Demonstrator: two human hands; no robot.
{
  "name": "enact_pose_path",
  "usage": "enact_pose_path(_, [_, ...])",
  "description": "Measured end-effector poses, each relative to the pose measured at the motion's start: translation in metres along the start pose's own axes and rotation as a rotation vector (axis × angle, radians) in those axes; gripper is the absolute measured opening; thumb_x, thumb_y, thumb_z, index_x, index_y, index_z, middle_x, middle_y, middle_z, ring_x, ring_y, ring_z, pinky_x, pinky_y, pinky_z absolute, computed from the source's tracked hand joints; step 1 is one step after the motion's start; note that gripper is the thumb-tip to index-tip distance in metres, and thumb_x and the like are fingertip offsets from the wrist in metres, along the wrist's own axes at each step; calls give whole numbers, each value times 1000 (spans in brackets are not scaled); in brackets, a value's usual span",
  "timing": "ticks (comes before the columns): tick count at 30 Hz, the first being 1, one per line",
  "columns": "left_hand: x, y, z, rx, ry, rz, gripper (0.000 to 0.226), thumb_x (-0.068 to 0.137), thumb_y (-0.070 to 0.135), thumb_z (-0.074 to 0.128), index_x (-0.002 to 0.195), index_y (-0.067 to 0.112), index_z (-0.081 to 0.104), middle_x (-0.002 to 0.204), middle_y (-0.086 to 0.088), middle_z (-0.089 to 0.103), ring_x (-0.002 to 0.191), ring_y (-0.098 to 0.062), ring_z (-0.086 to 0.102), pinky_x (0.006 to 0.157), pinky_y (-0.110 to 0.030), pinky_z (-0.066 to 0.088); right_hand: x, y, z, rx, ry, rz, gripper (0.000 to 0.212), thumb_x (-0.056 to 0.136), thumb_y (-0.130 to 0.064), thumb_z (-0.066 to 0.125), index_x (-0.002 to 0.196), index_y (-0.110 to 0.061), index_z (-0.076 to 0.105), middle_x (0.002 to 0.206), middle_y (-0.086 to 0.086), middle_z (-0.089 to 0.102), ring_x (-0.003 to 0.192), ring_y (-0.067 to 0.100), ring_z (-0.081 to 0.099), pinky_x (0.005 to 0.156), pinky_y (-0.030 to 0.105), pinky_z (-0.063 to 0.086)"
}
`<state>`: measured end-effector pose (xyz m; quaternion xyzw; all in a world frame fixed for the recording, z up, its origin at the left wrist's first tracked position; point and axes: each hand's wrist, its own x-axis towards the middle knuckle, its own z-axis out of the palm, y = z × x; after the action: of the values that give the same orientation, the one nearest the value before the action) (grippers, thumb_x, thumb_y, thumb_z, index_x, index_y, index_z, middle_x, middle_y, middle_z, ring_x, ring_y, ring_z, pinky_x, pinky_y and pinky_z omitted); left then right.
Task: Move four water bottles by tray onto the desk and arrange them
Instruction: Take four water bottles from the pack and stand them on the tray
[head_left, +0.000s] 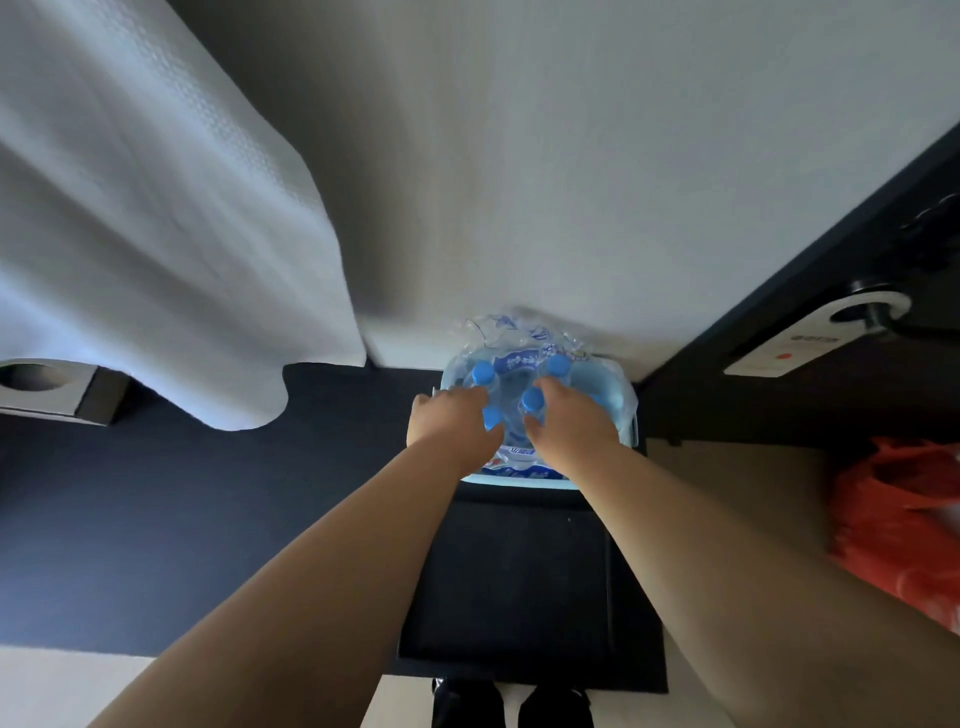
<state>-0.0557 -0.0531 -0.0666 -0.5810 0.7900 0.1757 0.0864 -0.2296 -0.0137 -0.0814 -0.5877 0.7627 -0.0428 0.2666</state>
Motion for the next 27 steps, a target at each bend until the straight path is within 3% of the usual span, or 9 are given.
enact_pose_path(4, [7, 0, 9, 48, -31, -13, 21, 82, 51, 47, 90, 34, 57, 75, 11, 60, 70, -15, 57, 82, -38, 39, 10, 4, 12, -6, -13, -6, 51, 98, -43, 55, 145, -27, 42, 124, 1, 67, 105, 27, 66, 74, 37, 52])
enact_pose_path(8, [7, 1, 15, 41, -13, -3, 18, 83, 51, 50, 88, 35, 56, 68, 11, 57, 63, -14, 53, 82, -37, 37, 13, 8, 20, 28, 10, -16, 45, 100, -40, 55, 141, -25, 46, 116, 4, 69, 100, 29, 67, 72, 37, 51])
enact_pose_path(18, [3, 7, 10, -49, 13, -24, 10, 88, 40, 55, 90, 33, 62, 72, 9, 60, 69, -15, 53, 85, -34, 33, 11, 12, 16, 96, 50, -58, 16, 101, -29, 58, 116, -25, 54, 88, -3, 62, 83, 24, 64, 63, 35, 45])
enact_pose_path(23, [-14, 8, 0, -148, 95, -3, 5, 85, 39, 60, 86, 34, 61, 79, 11, 63, 77, -15, 54, 82, -30, 31, -9, 6, -2, 117, 69, -83, 20, 101, -33, 60, 118, -24, 54, 91, -4, 65, 85, 24, 65, 69, 44, 55])
enact_pose_path(27, [-31, 8, -23, -207, 145, 11, 6, 87, 39, 61, 86, 33, 59, 79, 11, 62, 81, -17, 56, 83, -33, 40, -33, -4, -24, 136, 153, -114, 30, 99, -40, 63, 124, -25, 55, 98, 0, 70, 89, 24, 66, 71, 44, 56])
